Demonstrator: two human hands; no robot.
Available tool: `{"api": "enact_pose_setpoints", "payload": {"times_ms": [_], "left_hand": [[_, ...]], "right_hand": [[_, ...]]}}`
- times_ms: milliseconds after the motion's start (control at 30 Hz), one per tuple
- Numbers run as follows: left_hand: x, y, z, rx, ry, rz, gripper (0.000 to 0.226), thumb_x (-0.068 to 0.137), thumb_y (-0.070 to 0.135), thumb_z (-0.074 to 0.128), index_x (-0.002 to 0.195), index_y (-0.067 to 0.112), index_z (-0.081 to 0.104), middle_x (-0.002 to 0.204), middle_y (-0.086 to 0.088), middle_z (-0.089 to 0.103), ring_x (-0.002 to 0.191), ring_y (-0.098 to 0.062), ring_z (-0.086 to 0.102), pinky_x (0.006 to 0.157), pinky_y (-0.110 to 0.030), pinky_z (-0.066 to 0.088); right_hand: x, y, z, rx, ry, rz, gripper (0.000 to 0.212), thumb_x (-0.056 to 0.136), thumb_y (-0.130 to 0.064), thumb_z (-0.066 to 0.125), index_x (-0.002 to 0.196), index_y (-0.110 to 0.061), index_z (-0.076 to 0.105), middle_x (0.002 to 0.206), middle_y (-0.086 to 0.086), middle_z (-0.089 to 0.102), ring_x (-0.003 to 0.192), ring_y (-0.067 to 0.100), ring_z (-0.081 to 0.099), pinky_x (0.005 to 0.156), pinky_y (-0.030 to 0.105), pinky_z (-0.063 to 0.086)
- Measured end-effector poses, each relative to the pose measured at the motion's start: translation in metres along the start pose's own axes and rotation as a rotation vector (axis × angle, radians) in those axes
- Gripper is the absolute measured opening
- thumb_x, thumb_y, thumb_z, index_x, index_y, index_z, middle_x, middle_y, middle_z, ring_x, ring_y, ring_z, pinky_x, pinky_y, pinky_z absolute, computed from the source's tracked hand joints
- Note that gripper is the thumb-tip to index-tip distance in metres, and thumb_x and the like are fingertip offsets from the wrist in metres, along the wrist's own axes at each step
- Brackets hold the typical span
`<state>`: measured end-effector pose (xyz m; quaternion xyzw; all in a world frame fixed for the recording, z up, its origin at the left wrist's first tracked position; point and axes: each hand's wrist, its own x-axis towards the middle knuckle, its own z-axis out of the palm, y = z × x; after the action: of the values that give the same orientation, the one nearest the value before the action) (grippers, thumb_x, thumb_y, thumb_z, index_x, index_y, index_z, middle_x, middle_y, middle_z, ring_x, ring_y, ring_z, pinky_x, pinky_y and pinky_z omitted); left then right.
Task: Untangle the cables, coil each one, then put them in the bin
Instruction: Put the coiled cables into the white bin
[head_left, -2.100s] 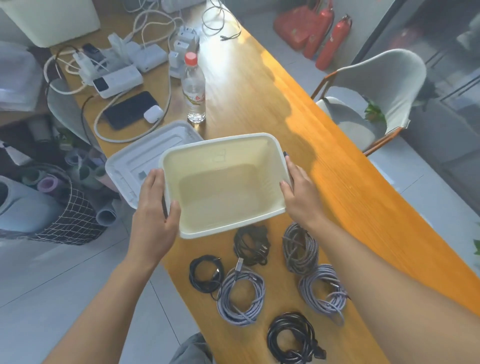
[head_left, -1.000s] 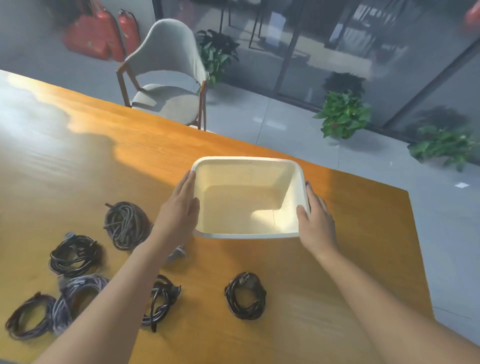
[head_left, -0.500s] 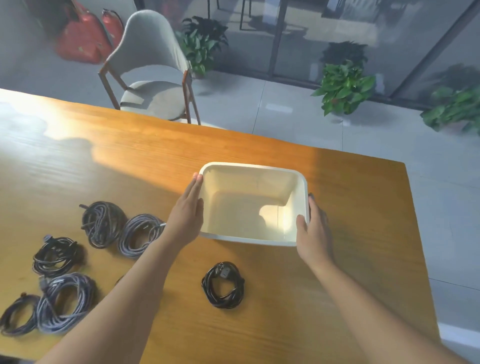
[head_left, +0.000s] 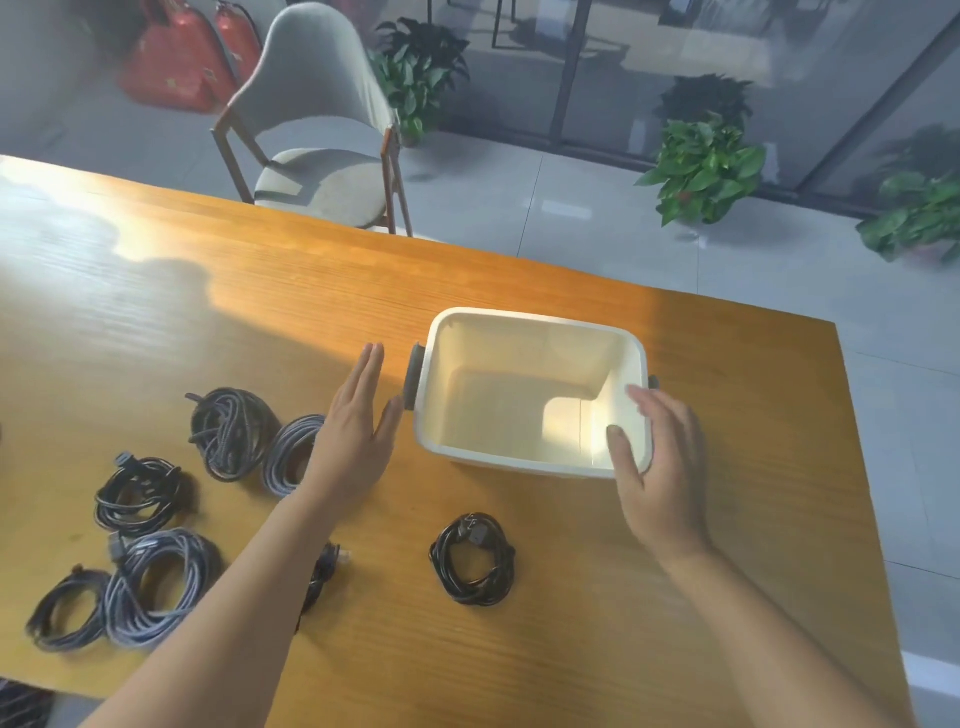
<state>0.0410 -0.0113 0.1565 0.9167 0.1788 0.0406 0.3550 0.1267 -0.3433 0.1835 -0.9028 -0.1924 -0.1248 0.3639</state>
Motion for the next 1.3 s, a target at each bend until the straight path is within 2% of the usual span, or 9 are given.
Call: {"api": "enact_pose_setpoints", "payload": {"times_ms": [100,167,267,367,500,633,800,1033,1300], "left_hand": [[-0.016,-0.025,-0.010,0.041,-0.016,-0.072,0.072,0.107,0.044,0.046,0.166,0.033,0.006,0.173,0.012,0.006,0.159,-0.014,0.012,0.123,-0.041,0.022],[-0.027,-0.040,-0.015,0.071,-0.031,-0.130,0.074,0.106,0.045,0.049,0.167,0.031,0.008,0.174,0.009,0.006,0.159,-0.017,0.012,0.126,-0.047,0.022],[-0.041,-0.058,-0.022,0.108,-0.034,-0.196,0.078,0.104,0.051,0.051,0.167,0.028,0.010,0.174,0.007,0.008,0.160,-0.018,0.012,0.126,-0.051,0.023],[-0.054,-0.073,-0.024,0.155,-0.032,-0.250,0.083,0.102,0.050,0.058,0.167,0.025,0.012,0.174,0.002,0.009,0.160,-0.021,0.011,0.127,-0.049,0.022],[-0.063,-0.085,-0.023,0.154,-0.054,-0.329,0.090,0.099,0.050,0.063,0.167,0.027,0.010,0.175,0.002,0.006,0.159,-0.025,0.011,0.127,-0.048,0.021],[-0.069,-0.093,-0.017,0.144,-0.091,-0.361,0.094,0.097,0.049,0.066,0.167,0.026,0.007,0.174,0.000,0.009,0.159,-0.025,0.014,0.127,-0.047,0.022],[-0.071,-0.097,-0.009,0.212,-0.034,-0.377,0.095,0.092,0.048,0.073,0.165,0.018,0.020,0.165,-0.007,0.031,0.151,-0.030,0.026,0.125,-0.047,0.026],[-0.065,-0.104,0.000,0.215,-0.056,-0.409,0.112,0.083,0.056,0.080,0.166,0.020,0.014,0.173,-0.006,0.013,0.157,-0.032,0.012,0.127,-0.050,0.018],[-0.058,-0.105,0.001,0.226,-0.024,-0.460,0.121,0.077,0.049,0.087,0.166,0.020,0.011,0.171,-0.007,0.019,0.154,-0.033,0.018,0.125,-0.049,0.021]], "right_hand": [[-0.025,-0.025,0.008,0.055,-0.203,-0.280,0.037,0.102,-0.033,0.060,0.134,-0.014,0.061,0.127,0.000,0.058,0.118,0.019,0.059,0.106,0.029,0.045],[-0.048,-0.038,0.021,0.087,-0.381,-0.335,0.039,0.104,-0.039,0.058,0.138,-0.020,0.057,0.131,-0.004,0.057,0.117,0.014,0.059,0.103,0.024,0.047],[-0.074,-0.050,0.044,0.102,-0.636,-0.270,0.049,0.103,-0.046,0.057,0.149,-0.032,0.047,0.146,-0.015,0.047,0.129,0.004,0.051,0.104,0.020,0.044],[-0.088,-0.050,0.066,0.068,-0.847,-0.122,0.066,0.100,-0.058,0.055,0.158,-0.050,0.024,0.160,-0.029,0.023,0.146,-0.004,0.028,0.118,0.028,0.037],[-0.100,-0.041,0.088,-0.041,-1.000,-0.055,0.091,0.090,-0.071,0.060,0.158,-0.060,0.000,0.167,-0.032,-0.003,0.156,0.001,0.005,0.128,0.036,0.020],[-0.104,-0.033,0.097,-0.152,-1.087,-0.087,0.109,0.082,-0.073,0.070,0.160,-0.056,-0.005,0.169,-0.025,-0.013,0.158,0.006,-0.004,0.129,0.038,0.019],[-0.104,-0.033,0.102,-0.221,-1.114,-0.109,0.116,0.082,-0.064,0.077,0.160,-0.052,-0.008,0.170,-0.018,-0.017,0.159,0.010,-0.009,0.128,0.037,0.016],[-0.107,-0.029,0.110,-0.196,-1.067,-0.095,0.101,0.088,-0.054,0.072,0.161,-0.050,0.003,0.170,-0.015,-0.006,0.158,0.010,-0.004,0.128,0.037,0.022],[-0.097,-0.031,0.106,-0.109,-1.031,-0.055,0.096,0.085,-0.058,0.073,0.161,-0.049,0.014,0.167,-0.021,0.001,0.156,0.006,0.005,0.127,0.030,0.021]]}}
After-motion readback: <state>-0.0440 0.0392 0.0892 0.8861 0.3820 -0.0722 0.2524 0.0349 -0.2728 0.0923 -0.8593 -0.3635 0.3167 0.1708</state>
